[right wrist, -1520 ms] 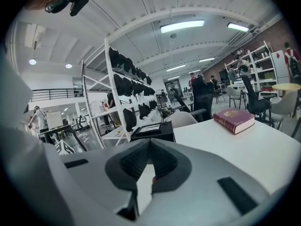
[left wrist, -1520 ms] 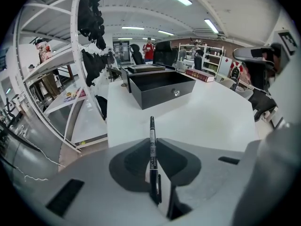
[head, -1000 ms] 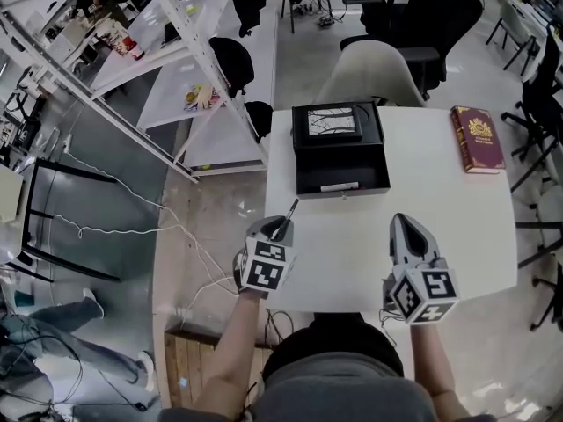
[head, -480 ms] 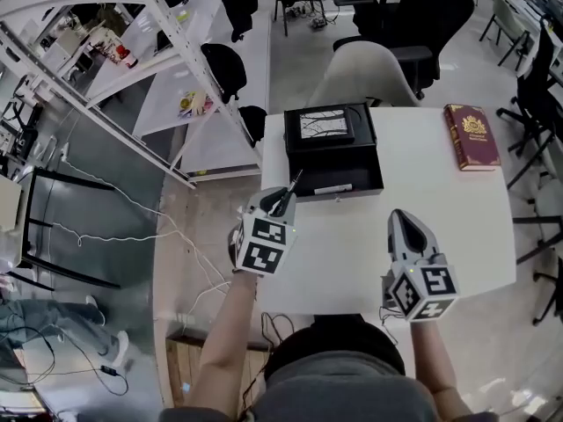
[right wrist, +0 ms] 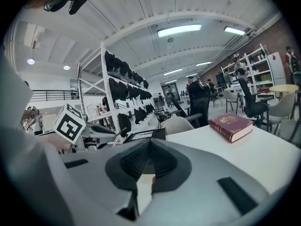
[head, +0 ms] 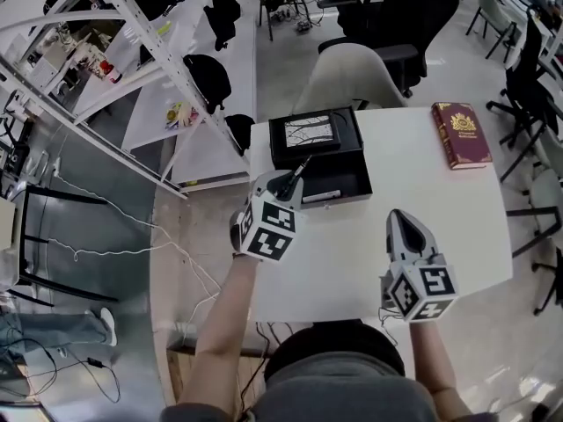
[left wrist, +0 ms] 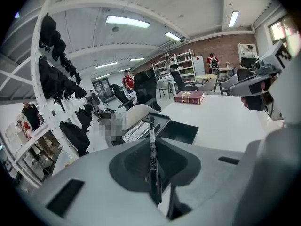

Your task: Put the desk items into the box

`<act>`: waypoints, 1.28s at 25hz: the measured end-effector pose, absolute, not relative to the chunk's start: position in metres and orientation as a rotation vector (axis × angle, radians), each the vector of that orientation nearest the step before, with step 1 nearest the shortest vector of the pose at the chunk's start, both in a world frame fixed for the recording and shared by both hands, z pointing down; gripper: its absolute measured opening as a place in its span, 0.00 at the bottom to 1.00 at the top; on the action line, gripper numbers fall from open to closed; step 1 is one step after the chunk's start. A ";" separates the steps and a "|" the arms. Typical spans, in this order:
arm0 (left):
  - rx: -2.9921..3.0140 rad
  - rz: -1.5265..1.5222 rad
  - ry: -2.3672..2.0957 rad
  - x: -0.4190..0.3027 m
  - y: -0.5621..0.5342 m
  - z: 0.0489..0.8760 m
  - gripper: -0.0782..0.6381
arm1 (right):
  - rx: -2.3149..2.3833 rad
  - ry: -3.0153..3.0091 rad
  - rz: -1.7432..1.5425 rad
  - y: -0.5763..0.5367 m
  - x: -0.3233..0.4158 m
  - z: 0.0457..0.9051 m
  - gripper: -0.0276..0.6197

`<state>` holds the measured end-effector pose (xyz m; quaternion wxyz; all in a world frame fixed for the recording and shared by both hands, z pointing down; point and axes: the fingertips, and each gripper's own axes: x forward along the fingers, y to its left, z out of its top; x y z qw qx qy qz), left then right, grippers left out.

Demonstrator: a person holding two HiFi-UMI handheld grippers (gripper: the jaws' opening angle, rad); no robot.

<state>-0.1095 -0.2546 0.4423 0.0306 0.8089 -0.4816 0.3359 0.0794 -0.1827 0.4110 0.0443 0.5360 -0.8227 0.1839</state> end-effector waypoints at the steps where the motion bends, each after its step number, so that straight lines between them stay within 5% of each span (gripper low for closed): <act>1: 2.510 1.057 -1.469 -0.105 -0.259 0.443 0.17 | 1.646 -2.509 0.563 -0.184 0.082 0.411 0.05; 32: 2.467 1.444 -0.951 -0.027 -0.328 0.571 0.17 | 1.747 -2.367 0.637 -0.217 0.133 0.441 0.05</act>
